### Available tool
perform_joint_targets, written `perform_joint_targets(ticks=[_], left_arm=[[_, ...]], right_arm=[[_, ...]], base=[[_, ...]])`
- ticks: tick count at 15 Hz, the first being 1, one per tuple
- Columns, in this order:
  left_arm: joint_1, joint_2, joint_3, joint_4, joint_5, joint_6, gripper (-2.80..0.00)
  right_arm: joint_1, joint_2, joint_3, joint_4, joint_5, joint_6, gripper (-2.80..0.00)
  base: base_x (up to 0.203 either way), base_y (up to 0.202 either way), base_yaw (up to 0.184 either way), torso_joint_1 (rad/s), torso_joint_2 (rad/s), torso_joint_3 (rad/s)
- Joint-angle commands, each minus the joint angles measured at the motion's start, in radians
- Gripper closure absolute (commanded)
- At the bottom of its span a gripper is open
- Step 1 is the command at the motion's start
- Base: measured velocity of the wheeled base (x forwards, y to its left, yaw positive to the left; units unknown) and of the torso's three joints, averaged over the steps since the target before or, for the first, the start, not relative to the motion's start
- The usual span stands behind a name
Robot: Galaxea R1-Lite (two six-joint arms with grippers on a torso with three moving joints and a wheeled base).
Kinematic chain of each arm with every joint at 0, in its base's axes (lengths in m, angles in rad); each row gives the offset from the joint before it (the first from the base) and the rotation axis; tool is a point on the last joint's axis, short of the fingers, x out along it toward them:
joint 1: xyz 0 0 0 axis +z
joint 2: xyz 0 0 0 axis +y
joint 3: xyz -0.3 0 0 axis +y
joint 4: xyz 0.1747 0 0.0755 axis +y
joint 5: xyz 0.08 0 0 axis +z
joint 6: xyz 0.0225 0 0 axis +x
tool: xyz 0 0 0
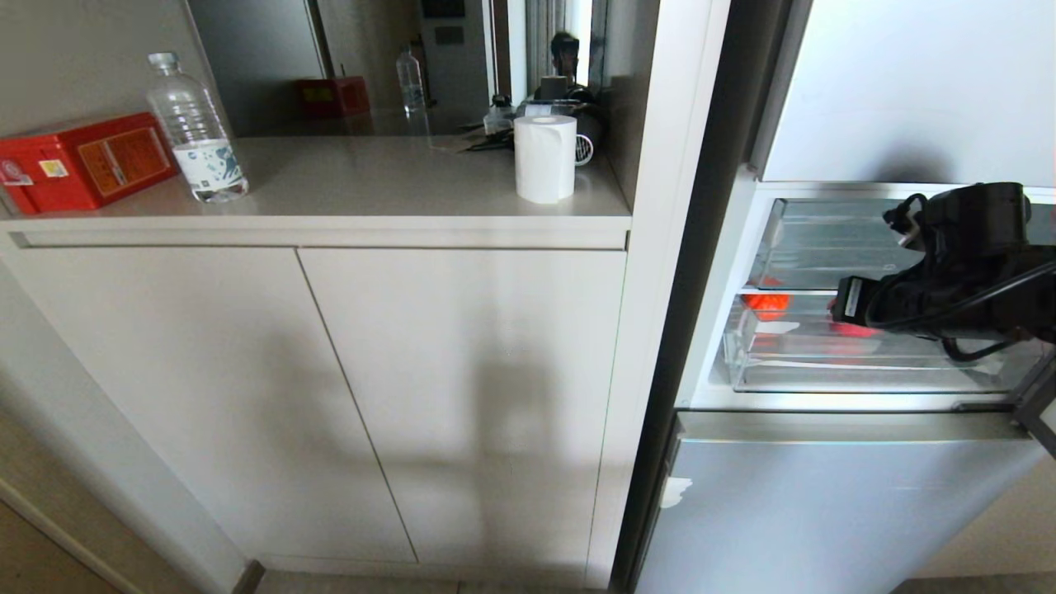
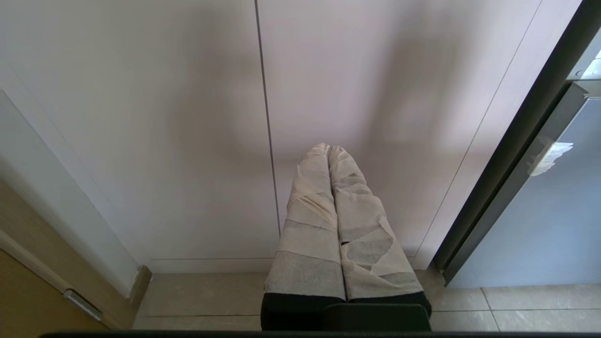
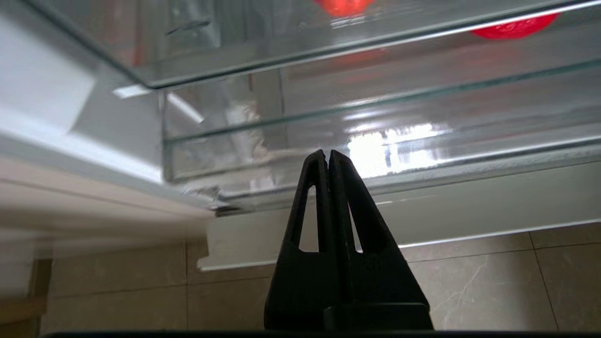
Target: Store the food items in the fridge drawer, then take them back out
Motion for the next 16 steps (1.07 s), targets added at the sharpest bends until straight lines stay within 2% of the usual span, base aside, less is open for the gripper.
perform_joint_targets(ticks=[1, 8, 11, 14, 16], left_arm=[[0.001, 0.000, 0.000, 0.000, 0.000, 0.000, 0.00], [0.001, 0.000, 0.000, 0.000, -0.001, 0.000, 0.00], [0.001, 0.001, 0.000, 0.000, 0.000, 0.000, 0.00], [0.001, 0.001, 0.000, 0.000, 0.001, 0.000, 0.00], [0.001, 0.001, 0.000, 0.000, 0.000, 0.000, 0.00]], right_arm=[[-0.013, 0.074, -0.045, -0.002, 0.003, 0.002, 0.00], [-0.023, 0.180, -0.154, -0.007, 0.026, 0.004, 0.00], [-0.023, 0.209, -0.162, -0.097, 0.022, -0.002, 0.00], [-0.023, 0.197, -0.157, -0.087, 0.019, -0.002, 0.00], [-0.023, 0.157, -0.158, -0.012, 0.017, -0.002, 0.00]], base=[[0.000, 0.000, 0.000, 0.000, 0.00, 0.000], [0.000, 0.000, 0.000, 0.000, 0.00, 0.000], [0.000, 0.000, 0.000, 0.000, 0.00, 0.000], [0.000, 0.000, 0.000, 0.000, 0.00, 0.000], [0.000, 0.000, 0.000, 0.000, 0.00, 0.000]])
